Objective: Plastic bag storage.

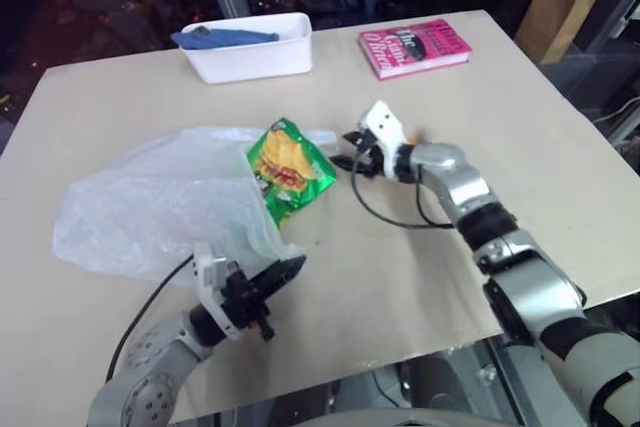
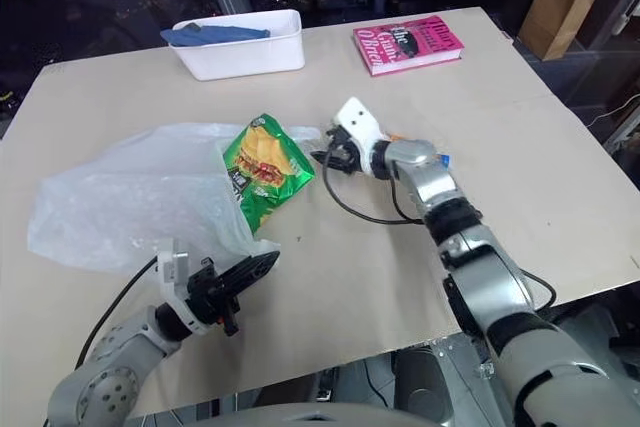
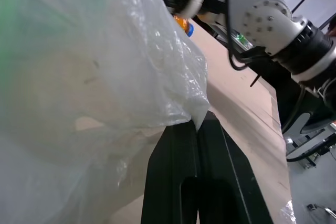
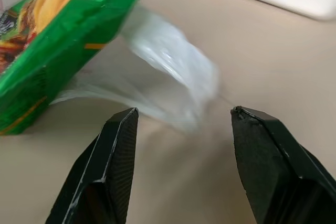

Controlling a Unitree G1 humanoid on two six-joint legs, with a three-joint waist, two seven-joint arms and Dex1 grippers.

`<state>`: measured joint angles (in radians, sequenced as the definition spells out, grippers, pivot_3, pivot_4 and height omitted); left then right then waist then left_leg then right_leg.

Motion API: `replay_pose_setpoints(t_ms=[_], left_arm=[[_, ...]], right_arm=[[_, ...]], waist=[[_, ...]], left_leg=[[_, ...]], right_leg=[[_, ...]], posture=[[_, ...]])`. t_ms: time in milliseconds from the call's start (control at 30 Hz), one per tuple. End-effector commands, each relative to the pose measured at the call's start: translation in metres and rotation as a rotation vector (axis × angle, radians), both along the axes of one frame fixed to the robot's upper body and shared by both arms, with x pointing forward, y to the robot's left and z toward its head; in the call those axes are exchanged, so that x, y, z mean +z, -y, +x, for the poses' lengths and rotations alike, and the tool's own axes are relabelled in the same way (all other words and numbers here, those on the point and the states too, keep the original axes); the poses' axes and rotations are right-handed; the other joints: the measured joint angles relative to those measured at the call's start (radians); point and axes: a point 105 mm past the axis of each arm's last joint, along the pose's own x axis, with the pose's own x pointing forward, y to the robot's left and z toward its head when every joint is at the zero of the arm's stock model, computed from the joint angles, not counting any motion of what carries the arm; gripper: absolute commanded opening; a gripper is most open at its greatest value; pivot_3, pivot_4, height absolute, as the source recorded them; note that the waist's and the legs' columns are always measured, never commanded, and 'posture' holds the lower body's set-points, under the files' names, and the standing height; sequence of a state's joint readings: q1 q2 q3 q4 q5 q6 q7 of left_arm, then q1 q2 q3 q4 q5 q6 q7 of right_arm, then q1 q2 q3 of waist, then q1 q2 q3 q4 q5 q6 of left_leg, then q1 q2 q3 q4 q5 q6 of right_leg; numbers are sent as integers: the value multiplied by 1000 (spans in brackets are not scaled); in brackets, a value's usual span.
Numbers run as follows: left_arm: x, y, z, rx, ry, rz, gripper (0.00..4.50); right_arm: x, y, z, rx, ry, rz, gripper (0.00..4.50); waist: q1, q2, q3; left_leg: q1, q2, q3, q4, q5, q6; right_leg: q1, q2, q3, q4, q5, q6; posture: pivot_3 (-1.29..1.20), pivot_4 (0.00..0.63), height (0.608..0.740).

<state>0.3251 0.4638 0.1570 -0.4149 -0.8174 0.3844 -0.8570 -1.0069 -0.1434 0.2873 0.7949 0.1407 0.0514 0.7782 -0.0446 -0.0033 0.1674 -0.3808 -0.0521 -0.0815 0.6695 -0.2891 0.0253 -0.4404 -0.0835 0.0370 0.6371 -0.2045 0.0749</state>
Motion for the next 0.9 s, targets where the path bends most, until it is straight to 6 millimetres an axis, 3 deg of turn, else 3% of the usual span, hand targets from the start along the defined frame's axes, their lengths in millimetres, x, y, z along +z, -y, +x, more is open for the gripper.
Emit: replay_pose_setpoints(t_ms=[33,300,400,533,667,700,900], left_arm=[[2,-2,-2,5,23,4,0],[1,-1,-5,55,39,8,0],[0,1,-6,65,40,8,0],[0,2,-7,76,40,6,0],[0,3,-6,75,41,4,0],[0,3,-5,74,43,4,0],[15,8,7,64,98,-20,0]], right_arm=[[15,-11,10,-4,84,-5,2819],[17,-26,19,-65,75,8,2819],[20,-29,20,-76,78,27,2051],[20,-27,22,-102,85,28,26],[28,-18,29,-162,111,54,26],[34,-13,33,-190,124,66,26],[82,67,66,-490,202,160,26]], waist=[[1,0,0],[-1,0,0],[-2,1,0],[-2,1,0],[-2,1,0],[-2,1,0],[7,1,1]], left_leg=[[0,0,0,0,0,0],[0,0,-1,-1,0,0],[0,0,0,-1,0,0],[0,0,0,-1,0,0],[0,0,0,-1,0,0],[0,0,0,-1,0,0],[-2,-3,-3,-1,0,0]], right_leg=[[0,0,0,0,0,0],[-1,0,0,-1,0,0],[-1,0,0,-1,0,0],[-1,0,0,-1,0,0],[-1,0,0,-1,0,0],[-1,0,0,-1,0,0],[-1,-2,-2,-1,0,0]], posture=[[0,150,740],[0,150,740],[0,150,740],[0,150,740],[0,150,740],[0,150,740],[0,150,740]])
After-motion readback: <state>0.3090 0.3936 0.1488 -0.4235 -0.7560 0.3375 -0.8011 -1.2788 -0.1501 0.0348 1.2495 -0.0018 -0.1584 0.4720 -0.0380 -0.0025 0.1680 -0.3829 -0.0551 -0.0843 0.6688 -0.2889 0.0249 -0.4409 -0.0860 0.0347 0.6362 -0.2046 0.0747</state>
